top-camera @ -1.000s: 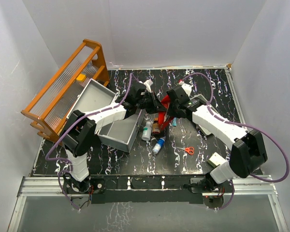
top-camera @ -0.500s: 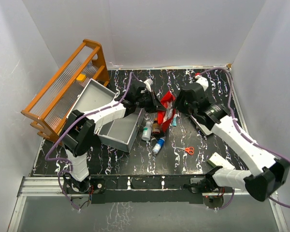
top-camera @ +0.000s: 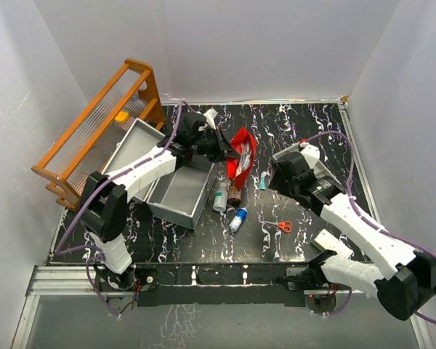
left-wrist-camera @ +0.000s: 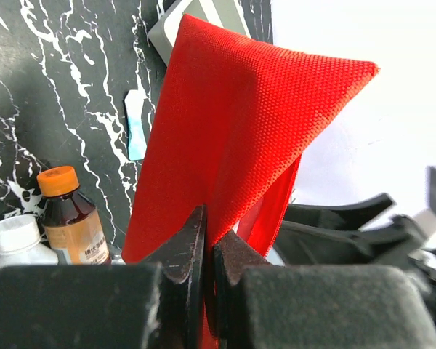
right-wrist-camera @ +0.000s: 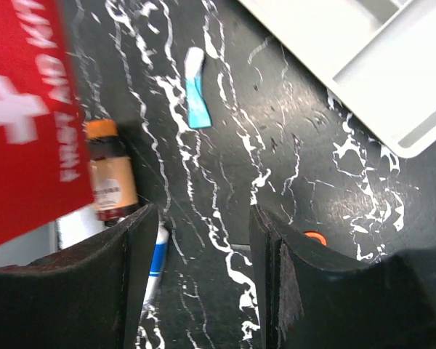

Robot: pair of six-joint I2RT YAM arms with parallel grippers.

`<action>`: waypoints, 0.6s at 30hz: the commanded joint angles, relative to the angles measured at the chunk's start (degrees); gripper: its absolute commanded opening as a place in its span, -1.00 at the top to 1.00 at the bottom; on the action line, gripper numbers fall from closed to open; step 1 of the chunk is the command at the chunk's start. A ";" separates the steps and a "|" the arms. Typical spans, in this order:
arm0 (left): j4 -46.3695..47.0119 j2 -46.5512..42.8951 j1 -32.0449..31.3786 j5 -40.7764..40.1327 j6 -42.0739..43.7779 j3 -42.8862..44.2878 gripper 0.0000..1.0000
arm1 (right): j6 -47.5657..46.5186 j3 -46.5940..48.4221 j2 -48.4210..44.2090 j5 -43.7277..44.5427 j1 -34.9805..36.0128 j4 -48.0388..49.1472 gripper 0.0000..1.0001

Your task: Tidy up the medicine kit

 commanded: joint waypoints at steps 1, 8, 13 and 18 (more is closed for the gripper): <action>-2.67 -7.09 1.92 1.08 1.72 -0.79 1.00 | 0.07 -3.30 2.44 -1.17 -0.52 4.80 -0.03; -7.13 -9.62 3.12 0.55 5.44 -0.61 1.00 | -4.14 -5.45 10.25 -7.11 -3.56 13.25 -0.05; -7.77 -10.93 3.13 -0.43 6.42 -1.19 1.00 | -5.54 -3.21 16.83 -7.86 -6.83 18.03 -0.04; -6.38 -12.11 3.13 0.81 5.69 -2.42 1.00 | -8.44 -0.17 23.91 -7.21 -9.11 22.04 0.03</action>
